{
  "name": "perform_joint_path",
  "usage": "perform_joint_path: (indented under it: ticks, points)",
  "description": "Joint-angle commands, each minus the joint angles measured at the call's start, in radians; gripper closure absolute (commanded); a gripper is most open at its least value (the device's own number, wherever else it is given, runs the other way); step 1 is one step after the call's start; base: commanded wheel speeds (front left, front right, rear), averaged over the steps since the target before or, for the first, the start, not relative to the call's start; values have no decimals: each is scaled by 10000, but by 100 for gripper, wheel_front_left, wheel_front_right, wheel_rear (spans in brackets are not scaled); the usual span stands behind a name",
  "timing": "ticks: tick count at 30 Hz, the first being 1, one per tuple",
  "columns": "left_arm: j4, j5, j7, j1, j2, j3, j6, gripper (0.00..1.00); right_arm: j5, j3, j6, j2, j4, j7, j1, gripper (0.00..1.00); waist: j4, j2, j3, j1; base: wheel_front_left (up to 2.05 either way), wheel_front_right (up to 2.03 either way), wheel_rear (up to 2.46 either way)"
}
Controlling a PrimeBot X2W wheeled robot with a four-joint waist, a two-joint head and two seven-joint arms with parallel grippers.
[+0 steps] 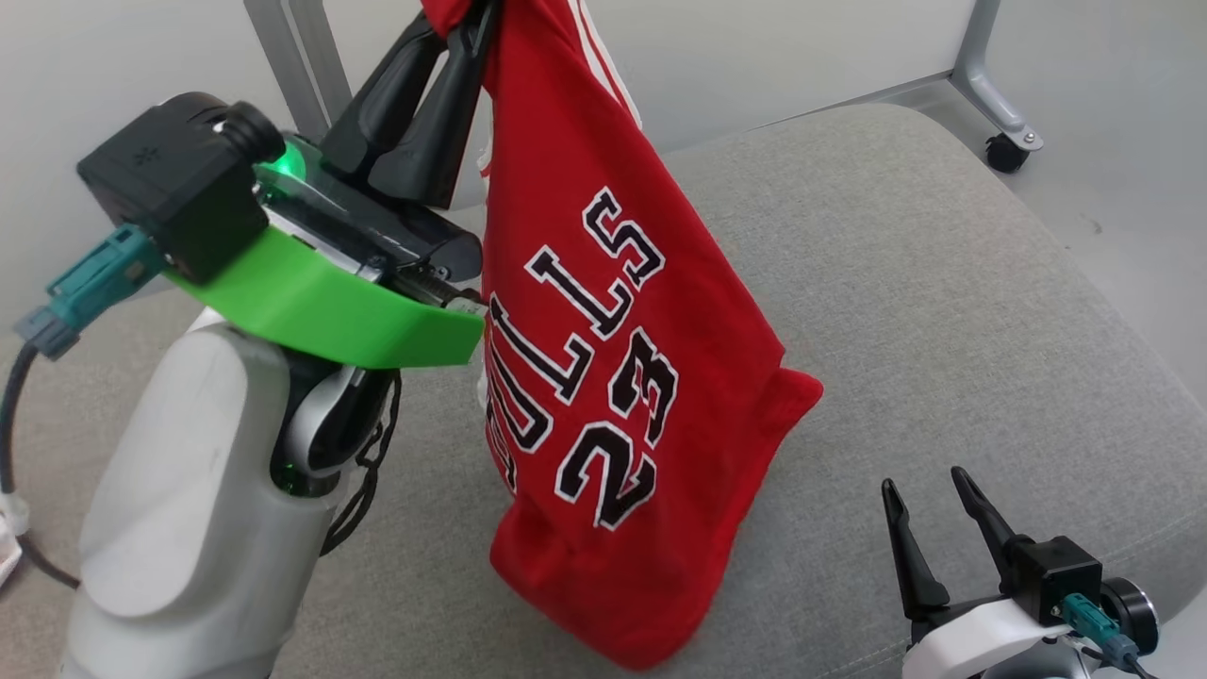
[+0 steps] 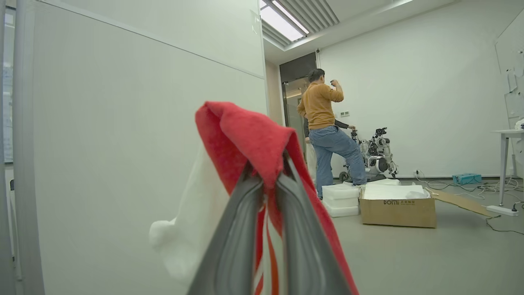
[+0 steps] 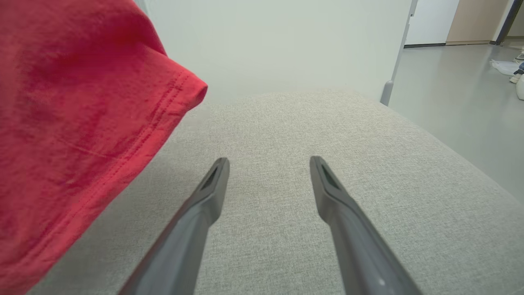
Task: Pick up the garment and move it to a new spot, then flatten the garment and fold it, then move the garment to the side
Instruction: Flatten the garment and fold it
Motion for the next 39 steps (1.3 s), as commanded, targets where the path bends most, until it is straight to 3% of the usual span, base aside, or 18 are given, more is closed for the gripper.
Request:
perform_joint_path:
  ticks: [1, 8, 14, 19, 23, 24, 31, 35, 36, 37, 38, 39]
  points:
    - [-213, -149, 114, 162, 137, 45, 51, 100, -38, 10, -18, -21, 23, -1, -58, 0, 41, -1, -11, 0, 0, 0, 0]
    - [-930, -687, 785, 458, 432, 194, 131, 100, 5, 125, -18, -38, 38, -1, -179, 0, -16, -1, 64, 0, 0, 0, 0]
    - [-84, -1067, 993, 626, 650, 103, 59, 100, 60, 294, -18, -28, 13, -1, -347, 0, -391, -1, 362, 0, 0, 0, 0]
    - [1462, -1138, 515, 304, 876, -349, -61, 100, 119, 478, -18, 54, 43, -1, -522, 0, -856, -1, 827, 0, 0, 0, 0]
    - [2889, -488, -156, -443, 1333, -908, -80, 100, 184, 576, -18, 136, 31, -1, -732, 0, -1265, -1, 1362, 0, 0, 0, 0]
    - [3771, -6, -618, -994, 1691, -1268, -86, 100, 242, 652, -18, 178, 17, 0, -927, 0, -1561, -1, 1719, 0, 0, 0, 0]
    - [6539, 1204, -1830, -3137, 2830, -2055, -78, 100, 893, 870, -18, 250, -80, 0, -1366, 0, -2325, -1, 3032, 0, 0, 0, 0]
    - [7724, 1505, -2137, -3635, 2869, -1971, 150, 100, 1263, 981, -18, 251, -97, 0, -1441, 0, -2392, -1, 3350, 0, 0, 0, 0]
    - [8034, 1582, -2139, -3668, 2871, -2006, 234, 66, 1309, 995, -18, 252, -92, 0, -1455, 0, -2390, -1, 3367, 0, 0, 0, 0]
    - [8437, 1550, -1976, -3627, 2788, -2066, 246, 40, 1351, 991, -18, 251, -79, 0, -1460, 0, -2371, -1, 3362, 0, 0, 0, 0]
    - [8677, 1506, -1924, -3613, 2694, -2082, 251, 0, 1382, 989, -18, 249, -67, 0, -1467, 0, -2344, -1, 3344, 0, 0, 0, 0]
    - [8977, 1470, -1836, -3592, 2602, -2099, 300, 0, 1411, 971, -18, 245, -53, 0, -1477, 0, -2292, -1, 3309, 0, 0, 0, 0]
